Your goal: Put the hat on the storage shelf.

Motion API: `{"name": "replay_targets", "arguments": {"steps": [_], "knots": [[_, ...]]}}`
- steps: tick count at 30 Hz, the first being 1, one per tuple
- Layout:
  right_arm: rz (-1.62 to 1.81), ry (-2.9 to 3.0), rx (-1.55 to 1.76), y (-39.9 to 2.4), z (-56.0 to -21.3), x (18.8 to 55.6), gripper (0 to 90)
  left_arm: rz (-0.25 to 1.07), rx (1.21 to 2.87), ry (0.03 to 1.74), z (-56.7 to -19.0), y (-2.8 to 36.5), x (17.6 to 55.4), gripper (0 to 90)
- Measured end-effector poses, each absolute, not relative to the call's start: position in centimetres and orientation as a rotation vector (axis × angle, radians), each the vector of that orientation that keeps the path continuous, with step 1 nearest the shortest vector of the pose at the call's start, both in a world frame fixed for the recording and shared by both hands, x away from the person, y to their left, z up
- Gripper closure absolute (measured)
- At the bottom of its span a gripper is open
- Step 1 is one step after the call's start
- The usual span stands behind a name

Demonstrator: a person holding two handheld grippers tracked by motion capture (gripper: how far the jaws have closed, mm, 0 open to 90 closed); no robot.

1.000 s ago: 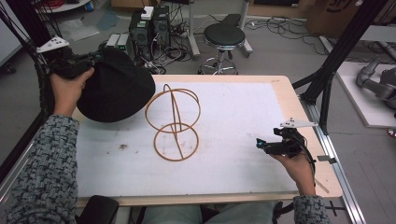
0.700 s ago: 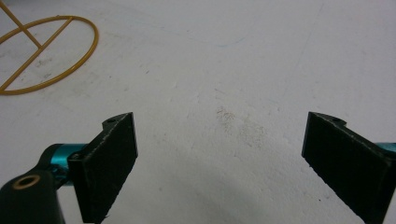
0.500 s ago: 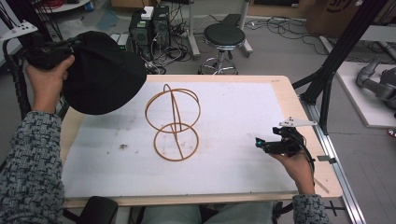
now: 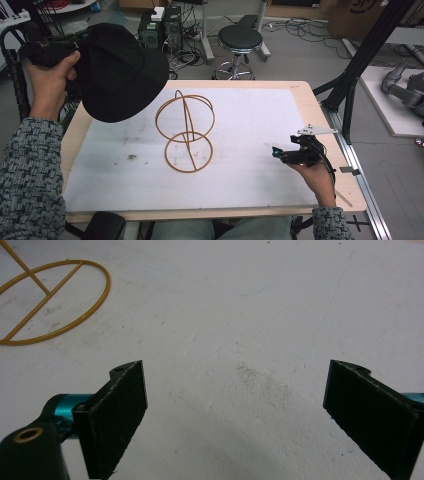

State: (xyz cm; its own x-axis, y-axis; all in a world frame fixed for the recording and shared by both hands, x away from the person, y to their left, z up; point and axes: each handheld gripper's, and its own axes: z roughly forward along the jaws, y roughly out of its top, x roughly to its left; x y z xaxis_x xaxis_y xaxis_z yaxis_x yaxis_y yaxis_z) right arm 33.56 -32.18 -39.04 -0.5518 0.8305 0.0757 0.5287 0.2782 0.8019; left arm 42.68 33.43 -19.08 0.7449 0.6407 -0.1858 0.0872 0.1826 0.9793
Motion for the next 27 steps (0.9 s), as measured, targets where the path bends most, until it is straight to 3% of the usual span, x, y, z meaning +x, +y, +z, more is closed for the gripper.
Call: {"name": "replay_targets", "arguments": {"steps": [27], "knots": [[1.178,2.200,1.229,-32.2,-38.9,33.7,10.1,0.159,1.428,0.422,-17.7,26.3,43.3,84.5]]}}
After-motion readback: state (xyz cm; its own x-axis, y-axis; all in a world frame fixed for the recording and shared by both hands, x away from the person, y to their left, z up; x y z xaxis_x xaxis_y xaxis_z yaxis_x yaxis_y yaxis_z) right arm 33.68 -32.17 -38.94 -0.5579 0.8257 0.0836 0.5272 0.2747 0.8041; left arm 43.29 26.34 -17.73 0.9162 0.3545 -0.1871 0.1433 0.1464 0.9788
